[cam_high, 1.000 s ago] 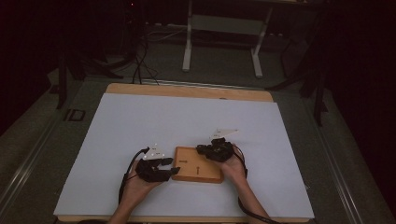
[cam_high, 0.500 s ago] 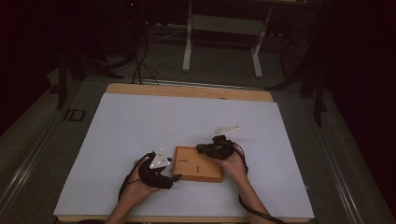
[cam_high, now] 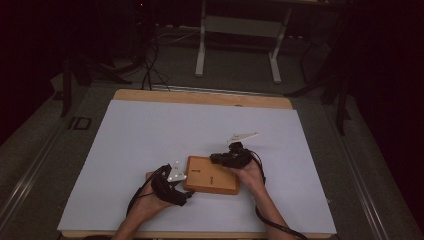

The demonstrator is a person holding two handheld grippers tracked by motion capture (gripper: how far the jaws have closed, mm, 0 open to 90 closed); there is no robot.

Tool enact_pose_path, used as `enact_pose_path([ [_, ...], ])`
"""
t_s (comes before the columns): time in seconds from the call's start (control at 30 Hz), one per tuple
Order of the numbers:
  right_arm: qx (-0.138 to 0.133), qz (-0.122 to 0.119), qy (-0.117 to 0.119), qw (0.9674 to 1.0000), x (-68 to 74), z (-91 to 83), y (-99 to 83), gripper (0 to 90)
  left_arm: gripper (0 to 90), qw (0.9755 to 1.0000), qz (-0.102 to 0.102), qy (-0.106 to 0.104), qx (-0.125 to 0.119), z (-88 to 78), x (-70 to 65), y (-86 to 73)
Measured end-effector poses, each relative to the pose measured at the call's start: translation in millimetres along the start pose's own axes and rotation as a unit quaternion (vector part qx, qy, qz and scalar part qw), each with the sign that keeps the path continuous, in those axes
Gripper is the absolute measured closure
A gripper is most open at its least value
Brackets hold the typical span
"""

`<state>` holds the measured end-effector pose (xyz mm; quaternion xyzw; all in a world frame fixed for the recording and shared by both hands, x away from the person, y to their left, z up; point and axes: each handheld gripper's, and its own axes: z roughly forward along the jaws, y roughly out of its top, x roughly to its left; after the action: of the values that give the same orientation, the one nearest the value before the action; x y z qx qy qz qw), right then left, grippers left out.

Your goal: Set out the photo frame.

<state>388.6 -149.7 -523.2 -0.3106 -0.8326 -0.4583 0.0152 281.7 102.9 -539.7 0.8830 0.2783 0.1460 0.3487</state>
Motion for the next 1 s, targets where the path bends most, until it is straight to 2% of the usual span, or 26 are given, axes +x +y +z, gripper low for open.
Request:
enact_pose_path([
  [0.27, 0.004, 0.009, 0.010, 0.9999, -3.0, -0.1, 1.8, 83.8, 17.0, 1.0000, 0.002, 0.002, 0.005, 2.5, 1.3, -0.2],
  [0.47, 0.014, 0.012, 0.025, 0.9995, -3.8, -1.5, 2.2, 84.4, 17.0, 0.9998, 0.014, 0.012, 0.002, 2.1, -0.3, 0.1],
  [0.53, 0.017, 0.013, 0.031, 0.9993, -4.2, -1.8, 2.2, 84.6, 18.1, 0.9995, 0.023, 0.023, -0.001, 1.4, -1.9, 0.3],
  [0.57, 0.018, 0.013, 0.034, 0.9992, -4.5, -1.9, 2.2, 84.7, 19.0, 0.9990, 0.031, 0.031, -0.006, 0.5, -3.1, 0.6],
  [0.7, 0.019, 0.024, 0.050, 0.9983, -7.1, -2.3, 1.0, 84.9, 22.3, 0.9977, 0.042, 0.047, -0.026, -3.4, -6.0, 1.3],
  [0.8, 0.017, 0.030, 0.056, 0.9979, -8.6, -2.8, 0.0, 85.0, 22.8, 0.9968, 0.049, 0.051, -0.036, -6.5, -7.0, 1.4],
  [0.9, 0.019, 0.027, 0.059, 0.9977, -8.5, -3.1, 0.1, 85.0, 23.2, 0.9951, 0.065, 0.054, -0.052, -9.7, -10.6, 2.1],
  [1.0, 0.023, 0.022, 0.063, 0.9975, -7.5, -3.5, 0.4, 85.0, 23.9, 0.9940, 0.071, 0.051, -0.066, -12.8, -12.4, 3.0],
])
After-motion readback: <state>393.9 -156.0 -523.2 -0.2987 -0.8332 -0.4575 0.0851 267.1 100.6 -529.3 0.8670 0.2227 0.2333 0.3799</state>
